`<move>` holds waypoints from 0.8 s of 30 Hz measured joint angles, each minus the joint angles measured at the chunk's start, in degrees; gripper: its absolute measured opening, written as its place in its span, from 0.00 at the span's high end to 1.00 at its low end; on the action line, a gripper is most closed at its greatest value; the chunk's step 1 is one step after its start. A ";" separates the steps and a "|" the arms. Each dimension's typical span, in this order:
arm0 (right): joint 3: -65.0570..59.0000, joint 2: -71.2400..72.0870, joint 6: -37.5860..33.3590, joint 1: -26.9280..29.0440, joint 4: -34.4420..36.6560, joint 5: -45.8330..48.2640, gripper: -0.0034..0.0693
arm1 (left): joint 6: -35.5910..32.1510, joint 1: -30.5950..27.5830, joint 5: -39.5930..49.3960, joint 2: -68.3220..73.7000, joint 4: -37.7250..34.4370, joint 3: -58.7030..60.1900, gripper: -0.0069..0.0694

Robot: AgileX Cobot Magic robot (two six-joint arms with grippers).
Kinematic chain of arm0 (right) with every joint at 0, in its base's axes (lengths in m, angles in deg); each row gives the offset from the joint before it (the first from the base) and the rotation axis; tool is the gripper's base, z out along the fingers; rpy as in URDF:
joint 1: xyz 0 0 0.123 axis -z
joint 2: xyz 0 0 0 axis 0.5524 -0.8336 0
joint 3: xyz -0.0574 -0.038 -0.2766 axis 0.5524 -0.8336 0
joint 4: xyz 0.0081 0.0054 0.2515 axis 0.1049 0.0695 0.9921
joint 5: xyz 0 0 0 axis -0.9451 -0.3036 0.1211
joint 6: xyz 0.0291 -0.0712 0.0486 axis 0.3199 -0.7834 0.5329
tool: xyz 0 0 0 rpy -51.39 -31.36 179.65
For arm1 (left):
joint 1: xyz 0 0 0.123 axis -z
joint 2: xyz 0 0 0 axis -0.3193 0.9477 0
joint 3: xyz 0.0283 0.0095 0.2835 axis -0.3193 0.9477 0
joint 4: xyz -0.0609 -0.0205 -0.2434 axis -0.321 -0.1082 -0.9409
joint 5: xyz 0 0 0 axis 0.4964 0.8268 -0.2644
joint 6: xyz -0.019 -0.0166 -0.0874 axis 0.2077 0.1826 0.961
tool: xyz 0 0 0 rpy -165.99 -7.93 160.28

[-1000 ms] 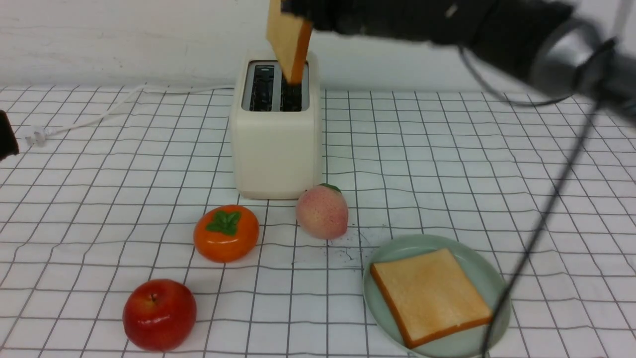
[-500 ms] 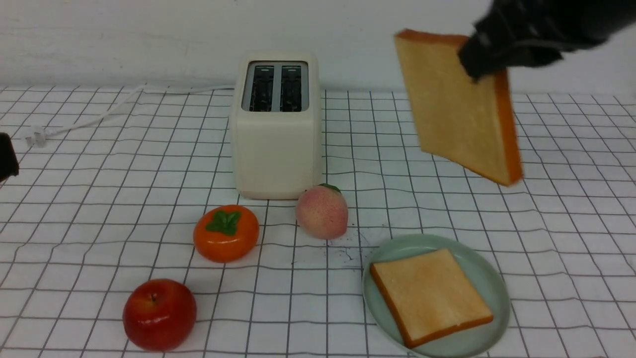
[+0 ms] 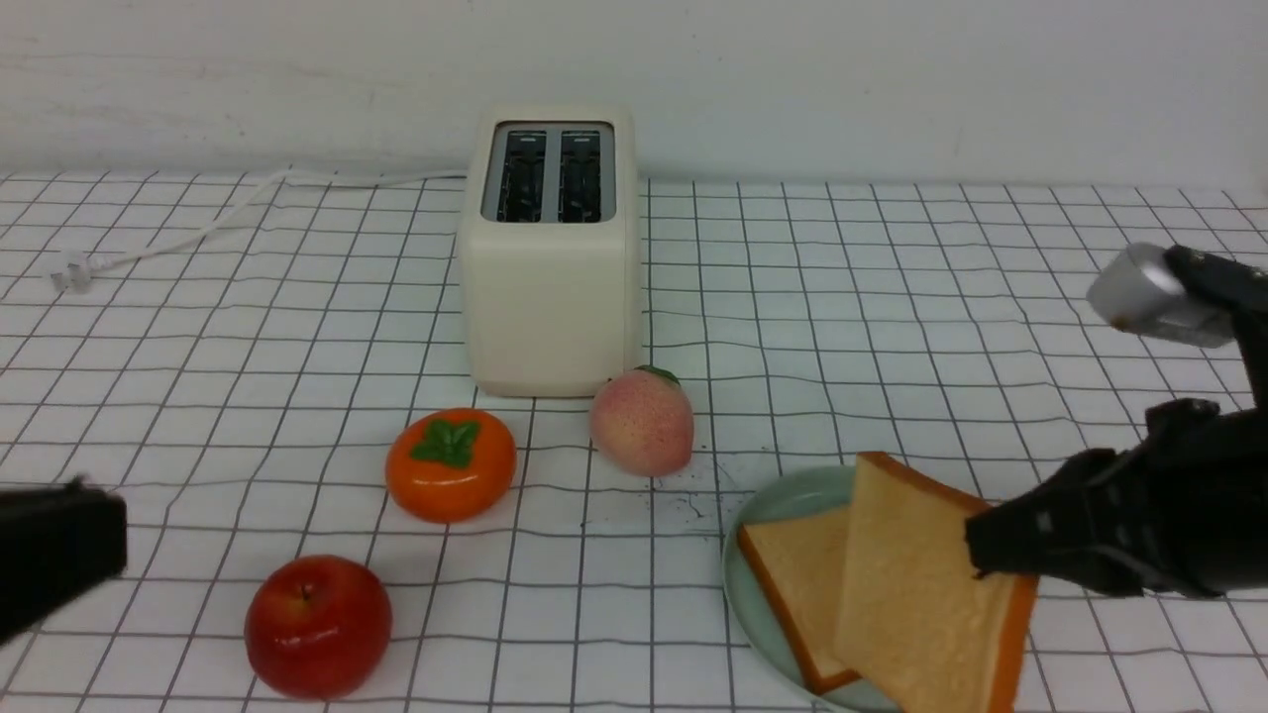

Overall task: Take toasted bread from bread machine on white checkered table place on plate.
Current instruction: 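Place the held slice of bread on top of the slice on the plate with the right gripper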

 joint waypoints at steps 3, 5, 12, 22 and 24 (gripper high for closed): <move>-0.42 -5.03 -9.98 2.90 10.56 0.03 0.82 | -3.83 0.00 1.13 0.44 -4.05 0.12 0.93; -0.48 -8.55 -15.53 4.51 16.39 0.39 0.82 | -4.77 0.00 1.17 0.50 -5.65 0.11 0.93; -0.53 -17.96 -23.84 9.72 25.06 1.28 0.82 | -5.25 0.00 1.24 0.50 -7.14 0.11 0.93; -0.53 -21.96 -24.66 10.87 24.37 -7.66 0.64 | -5.25 0.00 1.35 0.57 -7.20 0.11 0.93; -0.23 -21.96 -24.66 11.12 23.02 -10.26 0.52 | -5.25 0.00 1.35 0.57 -7.20 0.11 0.93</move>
